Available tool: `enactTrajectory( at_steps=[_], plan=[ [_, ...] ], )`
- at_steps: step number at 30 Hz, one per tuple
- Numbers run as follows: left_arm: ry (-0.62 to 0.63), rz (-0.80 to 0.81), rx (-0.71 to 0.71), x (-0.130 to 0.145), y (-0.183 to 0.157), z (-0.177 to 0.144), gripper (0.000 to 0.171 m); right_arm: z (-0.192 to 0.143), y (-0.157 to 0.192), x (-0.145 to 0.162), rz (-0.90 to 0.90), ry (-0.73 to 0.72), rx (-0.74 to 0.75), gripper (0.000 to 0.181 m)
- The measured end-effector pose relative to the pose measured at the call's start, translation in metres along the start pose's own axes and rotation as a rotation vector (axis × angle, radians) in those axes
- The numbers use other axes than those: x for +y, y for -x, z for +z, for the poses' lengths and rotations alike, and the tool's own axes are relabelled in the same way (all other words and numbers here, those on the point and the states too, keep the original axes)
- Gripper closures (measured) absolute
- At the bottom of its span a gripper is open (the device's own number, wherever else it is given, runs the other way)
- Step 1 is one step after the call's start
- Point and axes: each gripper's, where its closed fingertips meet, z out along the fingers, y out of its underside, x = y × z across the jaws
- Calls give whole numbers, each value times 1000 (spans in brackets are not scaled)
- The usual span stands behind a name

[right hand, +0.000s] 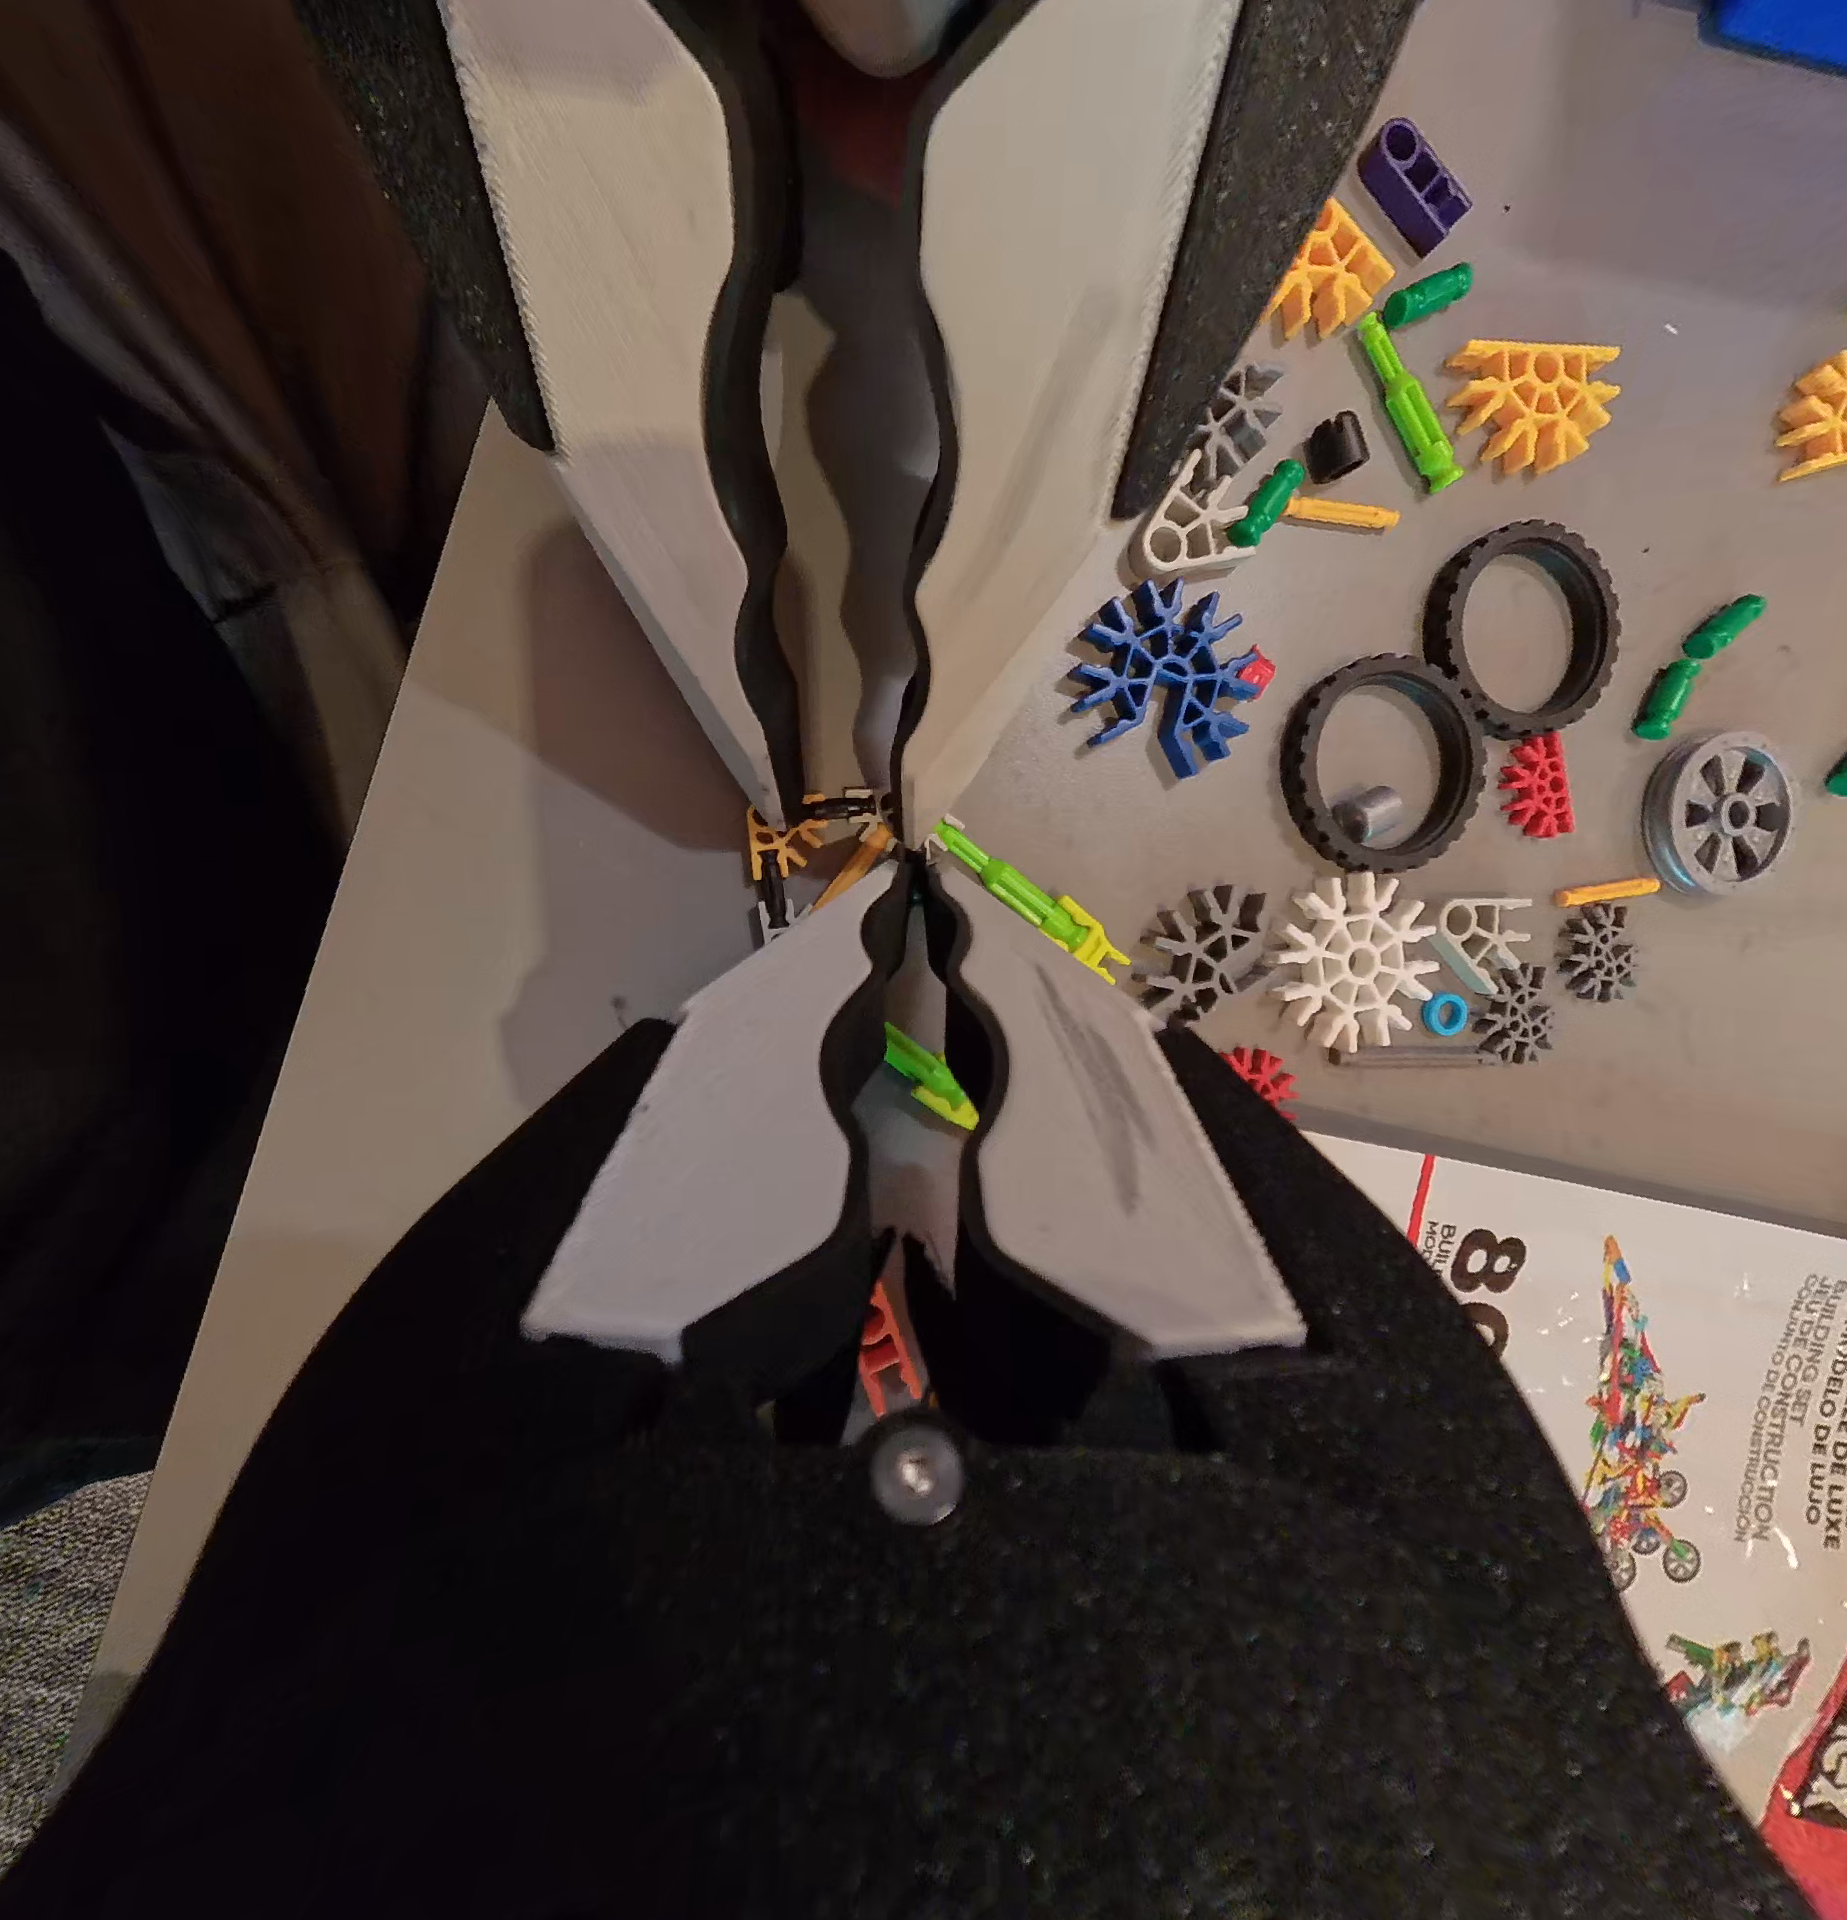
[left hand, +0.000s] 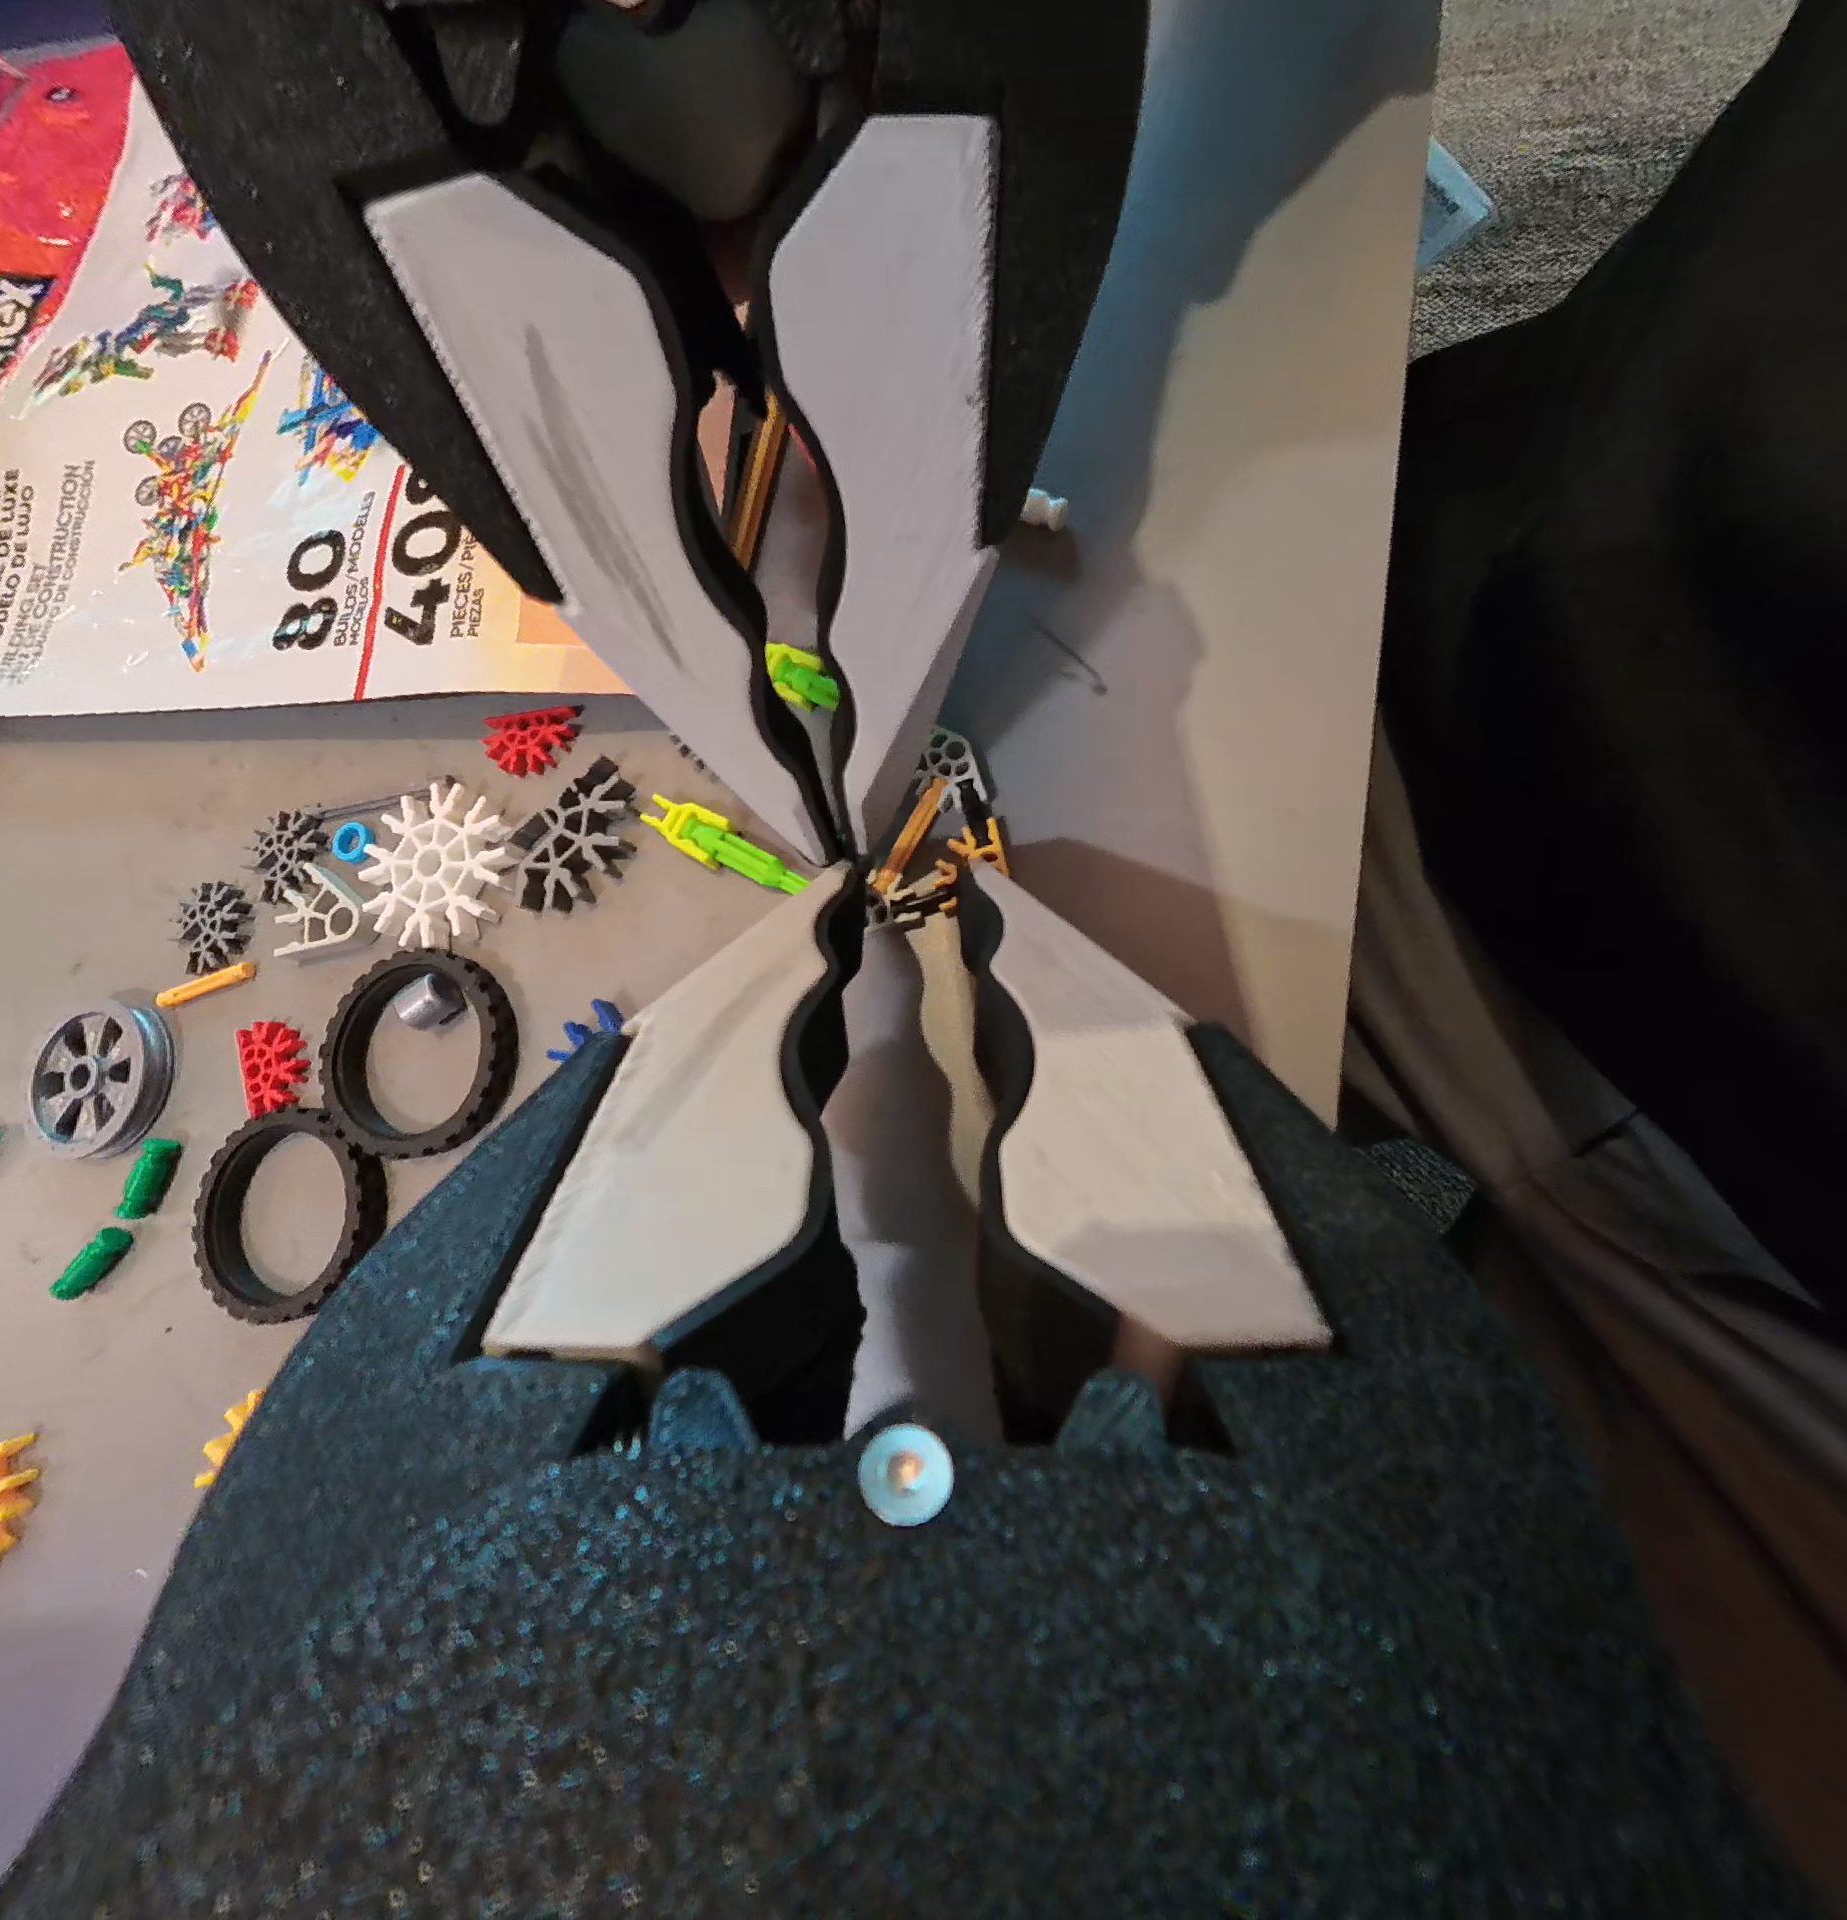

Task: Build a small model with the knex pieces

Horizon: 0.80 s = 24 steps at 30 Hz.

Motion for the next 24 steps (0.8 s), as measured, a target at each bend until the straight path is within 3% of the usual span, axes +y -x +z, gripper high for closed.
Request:
enactTrajectory(
  at_steps=[14, 24],
  plan=[
    [-3, -31, 22, 0, 0, 1, 159, -5, -4, 1, 10, -8, 2, 174],
    [-5, -29, 28, 0, -1, 2, 159, -1, -3, -3, 37, -55, -27, 181]
  ],
)
